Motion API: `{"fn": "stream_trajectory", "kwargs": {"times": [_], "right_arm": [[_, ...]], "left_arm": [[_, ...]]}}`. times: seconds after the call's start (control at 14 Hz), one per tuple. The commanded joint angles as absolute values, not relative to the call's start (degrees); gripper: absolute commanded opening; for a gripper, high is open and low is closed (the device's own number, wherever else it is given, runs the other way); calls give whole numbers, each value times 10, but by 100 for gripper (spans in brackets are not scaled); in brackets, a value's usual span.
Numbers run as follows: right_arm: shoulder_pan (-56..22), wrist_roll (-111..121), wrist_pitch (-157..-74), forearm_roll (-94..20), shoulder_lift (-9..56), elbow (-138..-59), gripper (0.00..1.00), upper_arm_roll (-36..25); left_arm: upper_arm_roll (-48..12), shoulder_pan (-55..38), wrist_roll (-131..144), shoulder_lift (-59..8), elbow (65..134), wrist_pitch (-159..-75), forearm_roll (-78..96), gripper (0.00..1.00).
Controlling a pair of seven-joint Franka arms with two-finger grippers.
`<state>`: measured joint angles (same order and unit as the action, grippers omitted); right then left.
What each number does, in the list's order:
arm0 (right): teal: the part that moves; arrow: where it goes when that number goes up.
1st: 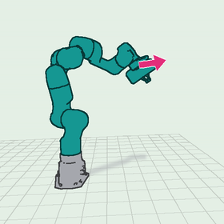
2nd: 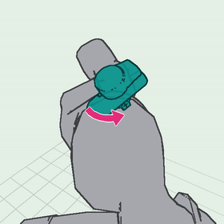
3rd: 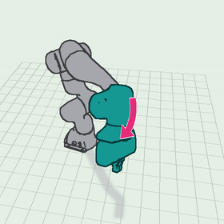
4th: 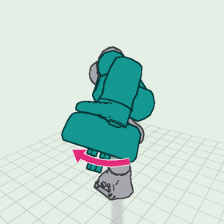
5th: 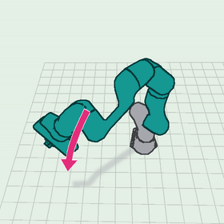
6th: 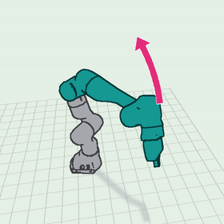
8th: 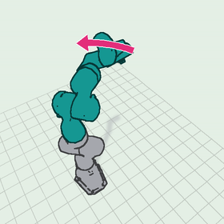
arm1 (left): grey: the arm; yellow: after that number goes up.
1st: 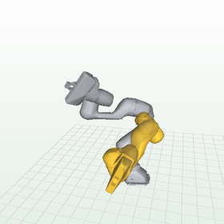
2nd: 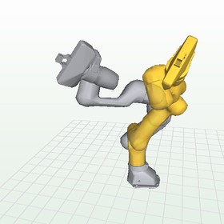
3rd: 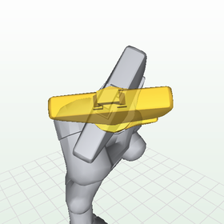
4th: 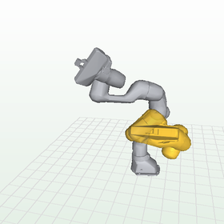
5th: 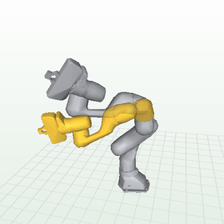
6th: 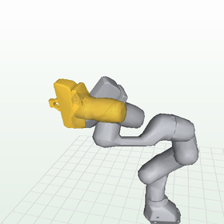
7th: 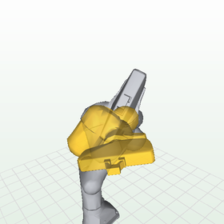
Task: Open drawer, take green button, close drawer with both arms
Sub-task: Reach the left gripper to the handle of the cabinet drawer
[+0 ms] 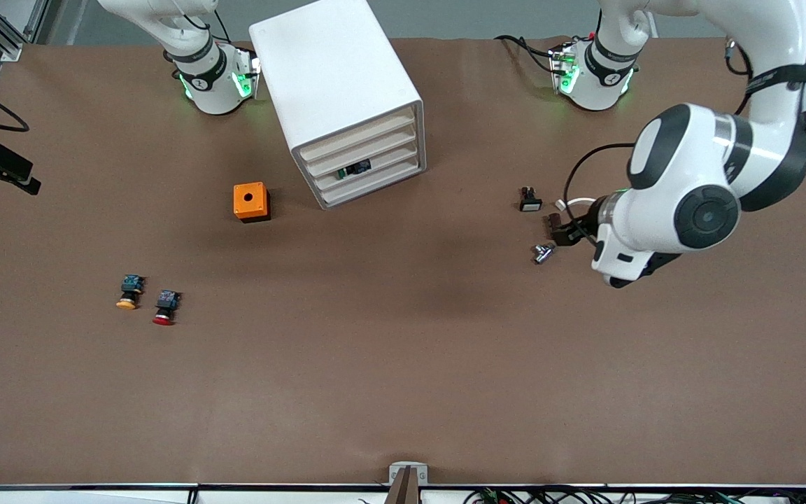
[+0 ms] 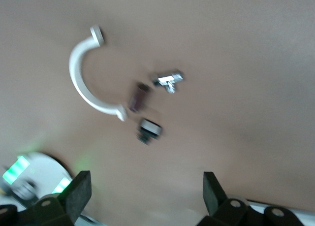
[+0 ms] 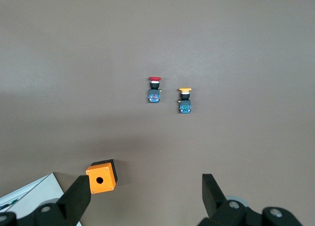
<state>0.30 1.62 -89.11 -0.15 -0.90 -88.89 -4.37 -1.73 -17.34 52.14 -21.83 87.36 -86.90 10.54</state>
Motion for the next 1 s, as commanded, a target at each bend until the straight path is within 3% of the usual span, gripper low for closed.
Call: {"fn": "stream_trajectory", "kwargs": {"times": [0.0,0.93], "right_arm": [[6,18,-887,4,-10,-886,100,-41],[6,18,-887,4,-10,-887,100,-41]], "left_arm": [[-17,-184,654,-272,829,-871,157,100],[-50,-185,1051,-427,820,-857,361,100]]}}
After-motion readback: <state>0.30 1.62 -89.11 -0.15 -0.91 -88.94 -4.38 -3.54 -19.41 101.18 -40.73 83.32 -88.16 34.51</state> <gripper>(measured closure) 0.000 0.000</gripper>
